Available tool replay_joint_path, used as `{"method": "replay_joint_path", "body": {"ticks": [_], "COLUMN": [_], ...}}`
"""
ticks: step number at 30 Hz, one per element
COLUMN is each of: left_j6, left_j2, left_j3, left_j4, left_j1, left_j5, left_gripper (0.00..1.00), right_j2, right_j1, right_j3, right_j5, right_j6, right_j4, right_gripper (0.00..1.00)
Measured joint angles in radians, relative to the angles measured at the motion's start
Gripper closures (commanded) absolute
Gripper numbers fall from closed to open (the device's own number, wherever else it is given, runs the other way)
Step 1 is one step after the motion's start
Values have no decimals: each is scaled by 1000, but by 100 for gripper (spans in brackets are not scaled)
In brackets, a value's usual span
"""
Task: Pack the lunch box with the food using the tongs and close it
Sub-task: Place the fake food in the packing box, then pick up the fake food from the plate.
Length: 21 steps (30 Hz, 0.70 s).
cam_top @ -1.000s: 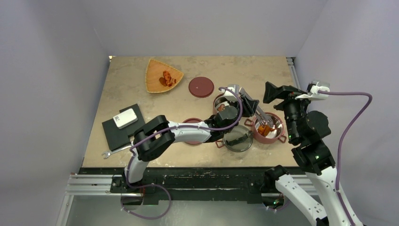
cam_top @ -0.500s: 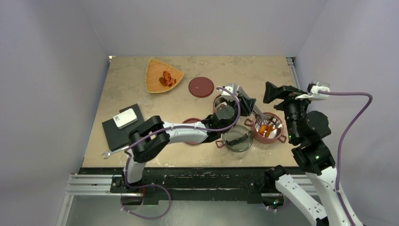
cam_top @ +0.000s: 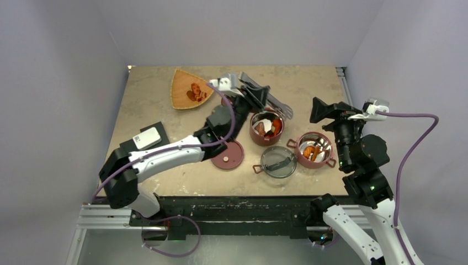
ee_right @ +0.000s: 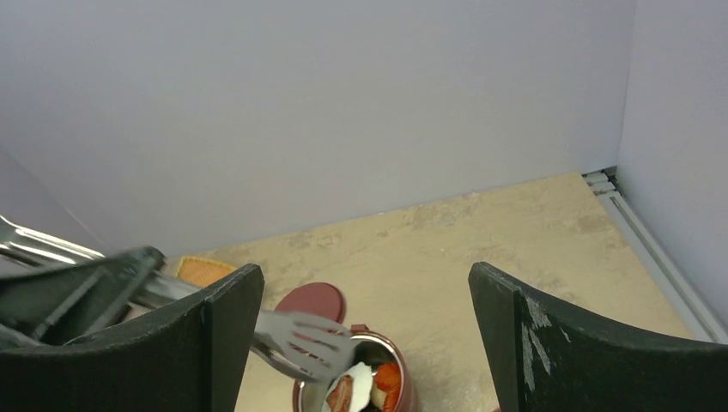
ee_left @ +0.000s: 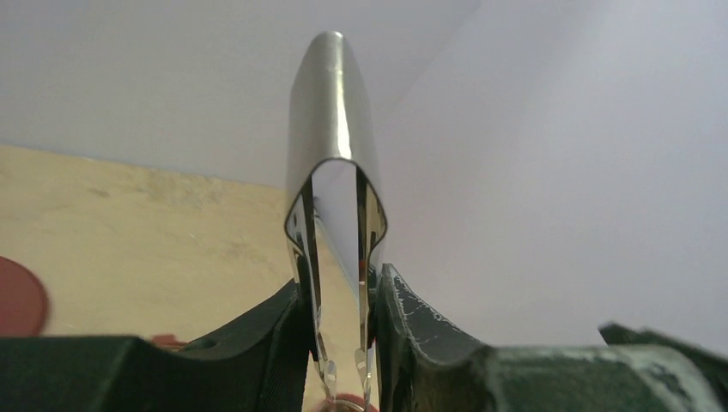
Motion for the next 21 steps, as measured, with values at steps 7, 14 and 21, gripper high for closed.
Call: {"method": "replay_joint_path", "body": {"ticks": [7, 14, 21], "left_j6": [33, 63, 71], "left_j2": [-130, -131, -89], "left_j3": [10, 16, 13], "left_j4": [-220, -367, -362], "left_j1": [270, 541, 732], "left_j5": [63, 153, 169], "left_gripper": [72, 72, 71], "right_j2": [-5, -4, -2], "right_j1": [0, 0, 0], "right_j3": [-6, -13, -15], "right_j5": [-5, -20, -25], "right_j6": [5, 15, 20], "right_j4": [5, 8, 8], "right_gripper": [6, 6, 6]}}
